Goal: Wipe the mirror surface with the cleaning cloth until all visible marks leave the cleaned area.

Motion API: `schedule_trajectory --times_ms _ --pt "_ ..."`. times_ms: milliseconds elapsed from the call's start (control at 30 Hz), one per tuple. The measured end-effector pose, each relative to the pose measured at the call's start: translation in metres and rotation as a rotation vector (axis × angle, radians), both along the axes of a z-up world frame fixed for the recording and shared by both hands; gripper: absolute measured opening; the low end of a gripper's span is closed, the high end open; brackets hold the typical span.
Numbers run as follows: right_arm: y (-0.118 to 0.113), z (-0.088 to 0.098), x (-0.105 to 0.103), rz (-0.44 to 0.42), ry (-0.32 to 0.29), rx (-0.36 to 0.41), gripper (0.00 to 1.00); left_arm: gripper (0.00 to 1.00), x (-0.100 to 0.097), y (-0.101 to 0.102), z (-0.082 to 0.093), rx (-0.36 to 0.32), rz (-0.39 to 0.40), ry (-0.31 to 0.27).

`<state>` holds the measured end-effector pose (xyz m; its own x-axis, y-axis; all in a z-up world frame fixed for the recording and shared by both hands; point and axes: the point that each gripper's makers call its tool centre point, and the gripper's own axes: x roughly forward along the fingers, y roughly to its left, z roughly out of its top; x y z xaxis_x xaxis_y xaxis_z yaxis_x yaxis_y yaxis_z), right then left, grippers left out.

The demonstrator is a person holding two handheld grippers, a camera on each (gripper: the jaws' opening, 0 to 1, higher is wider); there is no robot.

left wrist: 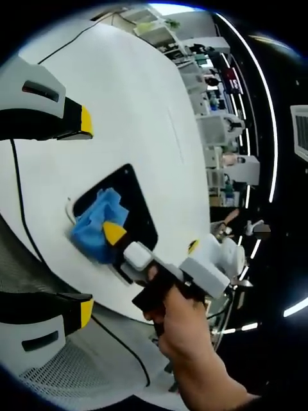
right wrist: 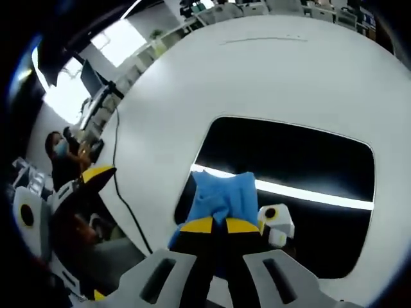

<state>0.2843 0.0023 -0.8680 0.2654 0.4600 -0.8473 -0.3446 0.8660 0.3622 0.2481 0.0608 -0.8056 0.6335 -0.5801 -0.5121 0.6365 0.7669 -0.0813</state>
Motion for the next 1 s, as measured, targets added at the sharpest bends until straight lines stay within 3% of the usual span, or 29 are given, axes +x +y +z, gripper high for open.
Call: schedule_trajectory --times_ms 600,1000 --pt "0.004 0.0 -0.025 0.016 0.073 0.047 0.0 1.0 0.0 0.001 -0.001 0.004 0.003 -0.002" --pt "0.005 0.0 -0.025 0.026 0.054 0.061 0.0 1.0 0.001 0.001 -0.001 0.003 0.007 -0.003"
